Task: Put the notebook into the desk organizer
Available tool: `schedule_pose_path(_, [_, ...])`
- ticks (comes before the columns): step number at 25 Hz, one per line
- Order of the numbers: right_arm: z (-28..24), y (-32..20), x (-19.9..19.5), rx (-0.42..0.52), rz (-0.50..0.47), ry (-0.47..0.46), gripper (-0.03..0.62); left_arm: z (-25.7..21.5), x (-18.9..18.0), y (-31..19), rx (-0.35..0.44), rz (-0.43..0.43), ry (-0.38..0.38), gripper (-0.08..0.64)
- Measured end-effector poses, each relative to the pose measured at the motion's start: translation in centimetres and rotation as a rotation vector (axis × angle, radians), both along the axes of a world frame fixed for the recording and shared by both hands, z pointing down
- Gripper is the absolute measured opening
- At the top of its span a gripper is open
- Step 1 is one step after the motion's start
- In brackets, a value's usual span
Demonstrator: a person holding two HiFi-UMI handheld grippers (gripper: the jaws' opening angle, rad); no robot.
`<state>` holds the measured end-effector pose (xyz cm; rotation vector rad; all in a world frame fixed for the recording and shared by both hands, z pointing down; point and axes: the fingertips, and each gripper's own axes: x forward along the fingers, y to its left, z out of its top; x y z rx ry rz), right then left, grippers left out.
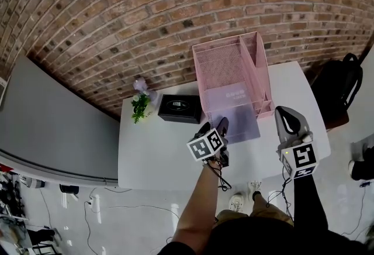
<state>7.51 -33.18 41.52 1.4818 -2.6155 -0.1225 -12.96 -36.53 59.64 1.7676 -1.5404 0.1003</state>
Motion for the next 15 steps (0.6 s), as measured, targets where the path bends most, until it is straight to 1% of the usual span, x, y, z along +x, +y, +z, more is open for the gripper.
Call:
schedule_pose_path(2, [0.0, -0.1, 0.0, 0.000, 0.002, -0.008, 0.000, -0.3, -0.1, 0.2, 0.018, 0.016, -0.033, 0.328])
schedule_pose_path(4, [0.0, -0.1, 0.0, 0.002, 0.002, -0.007, 0.000, -0.5, -0.2, 0.4, 0.037, 0.027, -0.050, 0.328])
schedule_pose_path(6, [-0.1, -0.1, -0.1, 0.004, 0.000, -0.004, 0.000, -0.6, -0.3, 0.4, 0.045, 0.035, -0.041, 0.328])
schedule_pose_path(8, [0.1, 0.0, -0.3, 0.000, 0.000, -0.009, 0.000, -0.4, -0.3, 0.5, 0.044, 0.040, -0.010, 0.328])
schedule_pose_path(10, [0.3, 0.2, -0.5, -0.004, -0.002, -0.013, 0.000, -0.1, -0.5, 0.7, 0.038, 0.039, -0.011, 0.328])
schedule_pose_path(12, [0.3, 0.4, -0.6, -0.002, -0.006, -0.012, 0.000, -0.2, -0.7, 1.0, 0.043, 0.050, -0.052, 0.328])
schedule_pose_path(15, [0.1, 0.4, -0.4, 0.001, -0.001, -0.016, 0.000, -1.0, -0.8, 1.8, 0.068, 0.085, -0.139, 0.328])
